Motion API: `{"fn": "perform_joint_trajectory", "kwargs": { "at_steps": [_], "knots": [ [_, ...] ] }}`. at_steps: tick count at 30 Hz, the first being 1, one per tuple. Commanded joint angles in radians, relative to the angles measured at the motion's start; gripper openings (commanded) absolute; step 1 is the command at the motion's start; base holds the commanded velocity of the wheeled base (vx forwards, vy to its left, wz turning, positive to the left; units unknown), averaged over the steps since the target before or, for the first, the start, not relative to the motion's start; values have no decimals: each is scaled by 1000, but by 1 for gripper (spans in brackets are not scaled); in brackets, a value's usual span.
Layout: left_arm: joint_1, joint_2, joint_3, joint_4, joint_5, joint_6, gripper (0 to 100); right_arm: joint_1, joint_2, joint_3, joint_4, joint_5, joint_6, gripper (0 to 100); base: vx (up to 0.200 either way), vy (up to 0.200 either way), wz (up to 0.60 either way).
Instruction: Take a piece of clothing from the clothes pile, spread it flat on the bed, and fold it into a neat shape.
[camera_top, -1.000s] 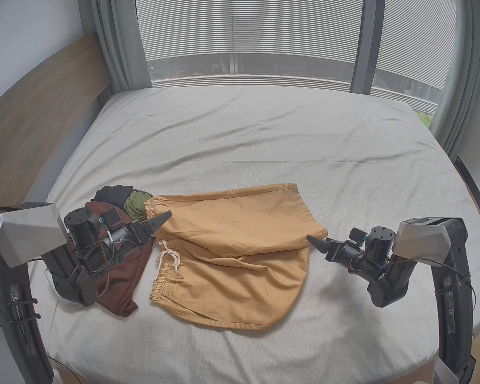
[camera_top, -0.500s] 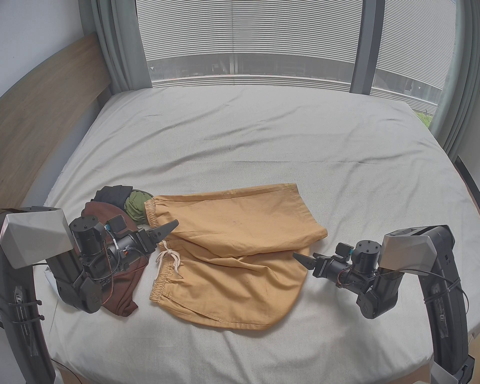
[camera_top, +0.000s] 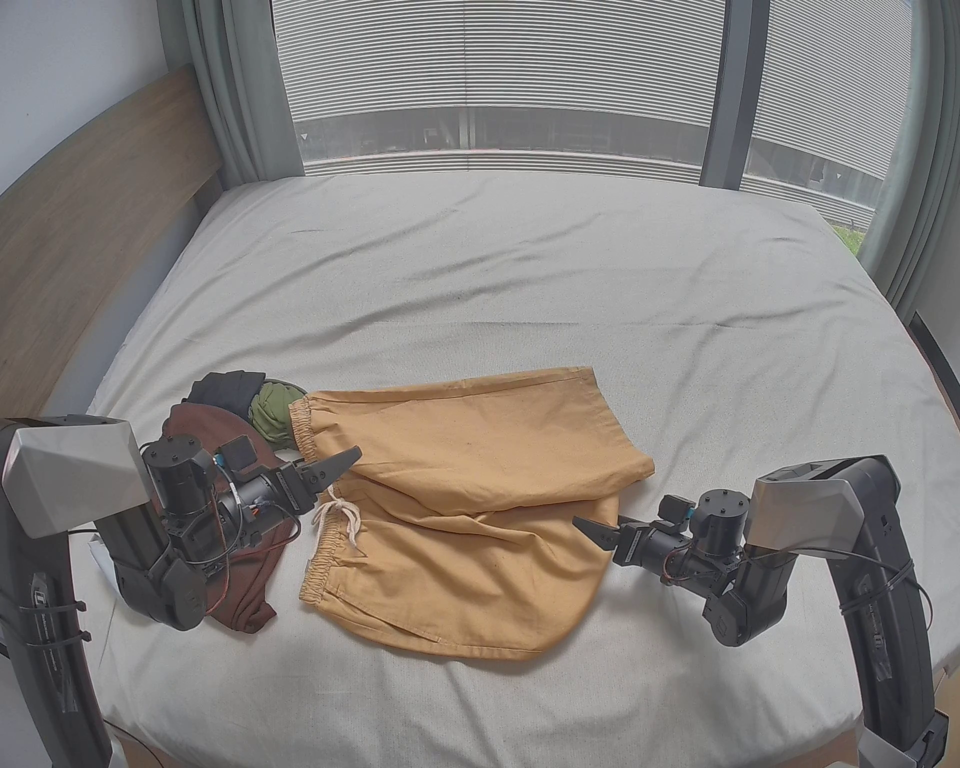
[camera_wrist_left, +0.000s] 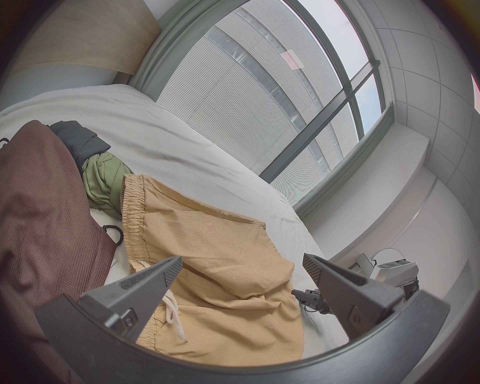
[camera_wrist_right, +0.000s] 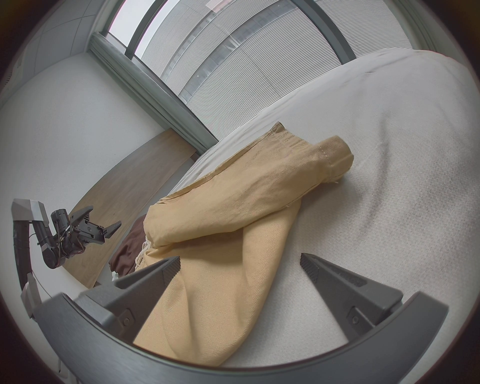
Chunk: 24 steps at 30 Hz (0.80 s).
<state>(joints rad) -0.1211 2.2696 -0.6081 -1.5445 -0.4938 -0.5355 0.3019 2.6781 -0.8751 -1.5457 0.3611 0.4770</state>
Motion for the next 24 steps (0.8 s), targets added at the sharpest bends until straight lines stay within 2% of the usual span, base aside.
{"fn": "perform_joint_trajectory", "kwargs": {
  "at_steps": [1, 3, 4, 16, 24],
  "knots": [
    [0, 4, 1, 0, 0, -1, 100, 3, 16, -4, 3, 1, 2, 100, 0, 0, 0],
    [0, 4, 1, 0, 0, 0, 100, 3, 16, -7, 3, 1, 2, 100, 0, 0, 0],
    [0, 7, 1, 0, 0, 0, 100, 3, 16, -8, 3, 1, 2, 0, 0, 0, 0],
    [0, 22, -1, -2, 0, 3, 100, 3, -18, 33, 1, -16, -1, 0, 0, 0, 0],
    [0, 22, 1, -2, 0, 3, 100, -3, -141, 173, 6, -7, -5, 0, 0, 0, 0]
  ]
}}
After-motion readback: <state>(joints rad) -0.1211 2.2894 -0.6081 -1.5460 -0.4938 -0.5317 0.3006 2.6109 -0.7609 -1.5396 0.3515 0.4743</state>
